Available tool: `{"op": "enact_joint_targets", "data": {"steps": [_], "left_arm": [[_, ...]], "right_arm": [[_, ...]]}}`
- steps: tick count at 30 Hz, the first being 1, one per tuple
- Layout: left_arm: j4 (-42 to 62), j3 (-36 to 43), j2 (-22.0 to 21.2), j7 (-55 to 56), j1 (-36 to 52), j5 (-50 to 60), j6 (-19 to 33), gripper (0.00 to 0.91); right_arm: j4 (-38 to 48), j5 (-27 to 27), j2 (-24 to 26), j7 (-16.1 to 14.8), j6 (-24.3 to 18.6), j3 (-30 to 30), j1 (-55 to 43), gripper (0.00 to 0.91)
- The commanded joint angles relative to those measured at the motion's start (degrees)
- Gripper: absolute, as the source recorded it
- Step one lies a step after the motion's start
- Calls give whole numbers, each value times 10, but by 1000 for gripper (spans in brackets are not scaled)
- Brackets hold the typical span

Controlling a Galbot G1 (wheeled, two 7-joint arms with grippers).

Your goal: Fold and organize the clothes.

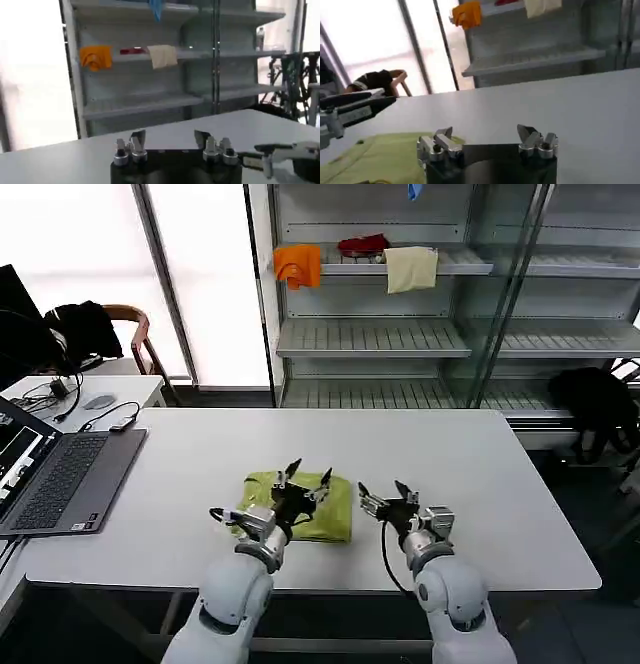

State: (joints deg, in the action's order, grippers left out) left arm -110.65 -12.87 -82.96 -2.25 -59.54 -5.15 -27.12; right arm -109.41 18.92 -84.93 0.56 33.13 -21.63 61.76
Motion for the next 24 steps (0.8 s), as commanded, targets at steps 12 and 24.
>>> {"op": "enact_joint_targets", "data": {"steps": [12, 24], "left_arm": [[30, -228, 102, -6, -44, -140, 25, 907], [32, -225, 98, -5, -34, -140, 18, 907]], "right_arm": [[14, 196, -3, 146, 3, 85, 12, 907], [20, 192, 6, 155, 4, 84, 16, 0]]}}
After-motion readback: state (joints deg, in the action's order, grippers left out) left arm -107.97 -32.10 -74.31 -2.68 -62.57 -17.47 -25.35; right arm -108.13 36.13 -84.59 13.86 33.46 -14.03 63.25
